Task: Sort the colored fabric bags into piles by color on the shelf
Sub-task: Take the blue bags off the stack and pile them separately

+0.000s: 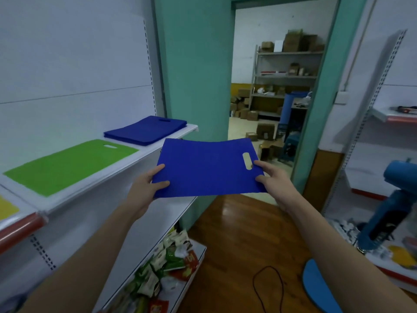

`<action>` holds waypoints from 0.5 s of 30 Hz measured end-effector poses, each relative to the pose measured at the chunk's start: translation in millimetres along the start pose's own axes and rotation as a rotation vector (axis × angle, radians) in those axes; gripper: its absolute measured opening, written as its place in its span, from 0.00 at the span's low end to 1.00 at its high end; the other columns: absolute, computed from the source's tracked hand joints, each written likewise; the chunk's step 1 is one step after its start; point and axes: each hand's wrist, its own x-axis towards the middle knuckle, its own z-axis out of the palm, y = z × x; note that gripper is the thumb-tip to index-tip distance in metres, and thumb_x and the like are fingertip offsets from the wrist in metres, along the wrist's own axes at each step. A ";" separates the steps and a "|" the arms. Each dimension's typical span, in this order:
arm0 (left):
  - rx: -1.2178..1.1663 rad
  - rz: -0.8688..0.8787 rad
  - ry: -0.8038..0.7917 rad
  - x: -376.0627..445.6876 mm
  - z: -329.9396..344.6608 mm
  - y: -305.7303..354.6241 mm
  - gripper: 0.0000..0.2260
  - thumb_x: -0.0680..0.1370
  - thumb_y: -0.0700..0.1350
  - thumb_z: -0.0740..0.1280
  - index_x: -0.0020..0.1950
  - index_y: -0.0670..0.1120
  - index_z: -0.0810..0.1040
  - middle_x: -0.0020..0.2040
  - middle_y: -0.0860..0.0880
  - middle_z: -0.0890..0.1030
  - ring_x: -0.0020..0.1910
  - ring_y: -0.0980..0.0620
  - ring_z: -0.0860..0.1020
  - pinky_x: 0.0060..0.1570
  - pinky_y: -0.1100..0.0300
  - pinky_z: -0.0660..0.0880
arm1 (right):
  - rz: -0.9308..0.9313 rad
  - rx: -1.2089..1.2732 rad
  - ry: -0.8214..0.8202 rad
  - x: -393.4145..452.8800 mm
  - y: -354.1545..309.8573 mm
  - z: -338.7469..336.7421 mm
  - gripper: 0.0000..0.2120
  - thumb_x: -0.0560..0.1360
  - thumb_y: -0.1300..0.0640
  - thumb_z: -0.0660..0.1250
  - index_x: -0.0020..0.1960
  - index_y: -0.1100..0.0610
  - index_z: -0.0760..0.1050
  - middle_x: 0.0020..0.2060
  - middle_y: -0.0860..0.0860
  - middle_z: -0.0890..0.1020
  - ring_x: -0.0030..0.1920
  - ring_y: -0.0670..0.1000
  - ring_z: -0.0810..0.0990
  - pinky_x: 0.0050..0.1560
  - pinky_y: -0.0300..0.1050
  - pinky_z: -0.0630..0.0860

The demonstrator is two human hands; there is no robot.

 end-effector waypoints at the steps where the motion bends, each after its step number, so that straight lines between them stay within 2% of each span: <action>1: -0.007 0.001 0.014 8.1 8.4 2.4 0.27 0.76 0.32 0.68 0.73 0.50 0.71 0.69 0.48 0.73 0.60 0.47 0.79 0.53 0.52 0.78 | -0.002 0.005 -0.011 14.1 2.4 -5.0 0.22 0.80 0.64 0.61 0.72 0.51 0.68 0.62 0.45 0.71 0.52 0.48 0.82 0.44 0.42 0.82; 4: -0.035 0.014 0.062 29.4 26.0 7.1 0.26 0.77 0.32 0.67 0.73 0.49 0.71 0.68 0.49 0.74 0.59 0.48 0.79 0.55 0.52 0.79 | -0.021 0.017 -0.056 55.5 7.9 -13.5 0.21 0.80 0.65 0.61 0.72 0.52 0.69 0.62 0.46 0.72 0.54 0.48 0.81 0.43 0.42 0.83; 9: -0.006 0.009 0.152 63.6 29.8 12.2 0.27 0.77 0.33 0.68 0.74 0.48 0.70 0.69 0.50 0.74 0.58 0.51 0.80 0.49 0.58 0.81 | -0.039 0.044 -0.132 128.2 4.4 -6.8 0.21 0.80 0.66 0.61 0.71 0.53 0.70 0.63 0.47 0.72 0.55 0.50 0.81 0.42 0.42 0.83; 12: -0.010 0.025 0.246 89.5 23.1 15.2 0.26 0.76 0.32 0.68 0.74 0.46 0.71 0.68 0.49 0.75 0.58 0.51 0.80 0.47 0.61 0.81 | -0.062 0.025 -0.172 175.7 -2.8 11.7 0.22 0.80 0.67 0.61 0.71 0.54 0.70 0.63 0.48 0.72 0.54 0.49 0.81 0.46 0.46 0.83; 15: 0.055 0.032 0.342 119.0 8.7 18.4 0.26 0.76 0.32 0.69 0.73 0.45 0.71 0.67 0.48 0.76 0.59 0.49 0.79 0.56 0.55 0.79 | -0.094 0.007 -0.220 224.9 -12.9 42.7 0.21 0.80 0.66 0.61 0.71 0.53 0.70 0.61 0.47 0.71 0.48 0.46 0.80 0.43 0.43 0.83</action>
